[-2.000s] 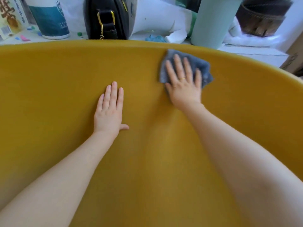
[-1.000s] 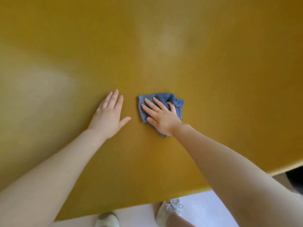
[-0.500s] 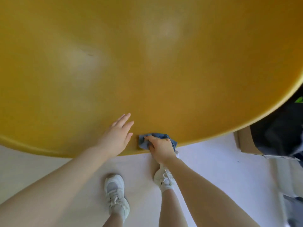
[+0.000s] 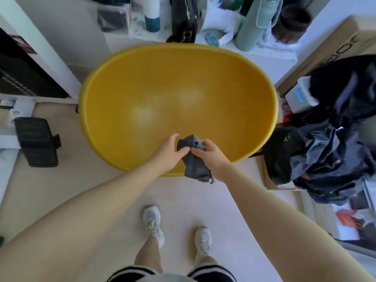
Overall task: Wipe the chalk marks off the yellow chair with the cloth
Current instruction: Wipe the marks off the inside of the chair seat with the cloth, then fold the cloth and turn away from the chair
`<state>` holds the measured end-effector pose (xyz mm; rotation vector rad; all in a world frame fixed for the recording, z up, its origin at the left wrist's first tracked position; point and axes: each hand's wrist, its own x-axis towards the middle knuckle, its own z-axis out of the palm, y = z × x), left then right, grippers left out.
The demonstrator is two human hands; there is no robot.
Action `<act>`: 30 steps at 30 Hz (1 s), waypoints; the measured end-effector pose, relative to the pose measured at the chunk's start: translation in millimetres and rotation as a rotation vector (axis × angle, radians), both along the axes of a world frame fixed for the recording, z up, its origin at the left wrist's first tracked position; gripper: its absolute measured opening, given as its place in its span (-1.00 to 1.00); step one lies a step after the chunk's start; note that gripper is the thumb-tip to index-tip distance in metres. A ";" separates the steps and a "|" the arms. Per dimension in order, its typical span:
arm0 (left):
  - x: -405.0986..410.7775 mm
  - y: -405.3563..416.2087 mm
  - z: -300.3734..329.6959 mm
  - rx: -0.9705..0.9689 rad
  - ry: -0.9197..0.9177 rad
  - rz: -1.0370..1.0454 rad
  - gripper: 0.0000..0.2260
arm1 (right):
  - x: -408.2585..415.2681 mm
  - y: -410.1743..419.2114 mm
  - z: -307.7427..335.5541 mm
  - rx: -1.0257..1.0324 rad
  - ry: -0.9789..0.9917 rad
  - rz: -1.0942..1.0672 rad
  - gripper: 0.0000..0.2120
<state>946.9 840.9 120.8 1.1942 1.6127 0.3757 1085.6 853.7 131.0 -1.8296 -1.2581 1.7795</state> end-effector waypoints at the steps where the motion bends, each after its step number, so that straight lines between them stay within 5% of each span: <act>1: 3.9 -6.9 8.6 0.032 0.054 0.048 -0.54 | 1.0 -6.7 8.6 0.010 -0.055 0.034 -0.82; 5: 25.3 -42.9 28.8 0.027 -0.023 0.161 -0.77 | 8.1 -34.8 23.5 0.056 -0.091 0.130 -0.92; 10: 44.6 -98.5 44.3 0.034 -0.160 0.429 -0.72 | 11.8 -71.9 30.7 -0.014 0.131 0.172 -0.94; 17: 3.3 -231.4 69.0 0.084 -0.248 0.901 -0.65 | -38.6 -157.2 71.0 -0.148 0.168 0.814 -0.53; 22: -40.1 -341.0 81.1 0.230 -0.327 1.127 -0.89 | -97.7 -237.7 97.8 -0.055 0.162 1.070 -0.59; 27: -106.8 -452.8 87.9 0.273 -0.337 1.401 -0.85 | -179.2 -316.2 93.8 0.233 0.091 1.200 -0.88; 30: -159.8 -524.0 89.9 0.315 -0.365 1.543 -0.83 | -242.5 -378.0 80.0 0.300 0.051 1.265 -0.70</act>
